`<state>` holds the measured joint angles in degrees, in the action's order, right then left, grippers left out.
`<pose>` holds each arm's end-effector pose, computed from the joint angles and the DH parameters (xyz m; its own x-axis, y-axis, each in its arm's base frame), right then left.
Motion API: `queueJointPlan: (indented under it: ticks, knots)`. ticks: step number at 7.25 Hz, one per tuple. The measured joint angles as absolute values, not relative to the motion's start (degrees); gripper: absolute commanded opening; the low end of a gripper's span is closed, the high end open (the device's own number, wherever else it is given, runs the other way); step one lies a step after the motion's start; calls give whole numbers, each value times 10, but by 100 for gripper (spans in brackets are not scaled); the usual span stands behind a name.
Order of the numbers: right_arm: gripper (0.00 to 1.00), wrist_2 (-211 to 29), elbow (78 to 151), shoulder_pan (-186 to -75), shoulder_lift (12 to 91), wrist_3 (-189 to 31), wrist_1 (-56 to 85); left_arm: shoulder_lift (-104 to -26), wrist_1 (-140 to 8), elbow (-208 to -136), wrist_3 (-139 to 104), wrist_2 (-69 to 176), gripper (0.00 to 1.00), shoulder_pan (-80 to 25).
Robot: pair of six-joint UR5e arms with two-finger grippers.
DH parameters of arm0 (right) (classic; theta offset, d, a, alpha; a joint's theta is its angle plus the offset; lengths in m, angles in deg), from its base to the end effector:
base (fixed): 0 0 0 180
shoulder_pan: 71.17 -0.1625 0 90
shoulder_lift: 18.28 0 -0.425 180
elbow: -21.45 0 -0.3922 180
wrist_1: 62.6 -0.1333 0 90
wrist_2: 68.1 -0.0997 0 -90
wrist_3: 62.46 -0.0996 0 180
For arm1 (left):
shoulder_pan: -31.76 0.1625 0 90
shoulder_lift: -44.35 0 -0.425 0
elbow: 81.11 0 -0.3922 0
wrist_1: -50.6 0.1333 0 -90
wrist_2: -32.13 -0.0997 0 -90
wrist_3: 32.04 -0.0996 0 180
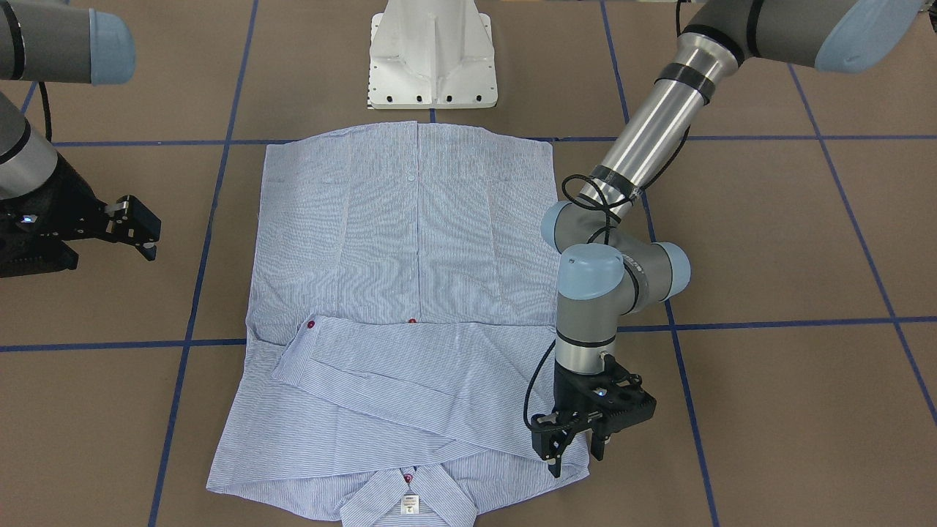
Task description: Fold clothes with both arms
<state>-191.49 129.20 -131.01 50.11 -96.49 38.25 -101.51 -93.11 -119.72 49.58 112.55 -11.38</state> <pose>-0.2271 -0.5470 0.3344 0.7360 -0.1107 0.6679 0.0357 0.9915 0.1249 0.5388 -0.7103 0.3375 0.4939 -0.2659 -0.8278 0.7131 0.6687 0.2106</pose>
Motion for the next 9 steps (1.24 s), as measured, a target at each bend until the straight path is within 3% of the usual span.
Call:
queueJointPlan:
  ticks: [4,6,8,9]
  knots:
    - [100,-1915,1288,-1310,501,-965,382,-1014,-931,-1195,493,1127,63,-124]
    - [100,-1915,1285,-1310,501,-965,382,-1014,-931,-1195,493,1128,54,-122]
    - [100,-1915,1281,-1310,501,-964,382,-1014,-931,-1194,492,1128,35,-118]
    - [100,-1915,1280,-1310,501,-964,382,-1014,-931,-1194,492,1128,0,-117]
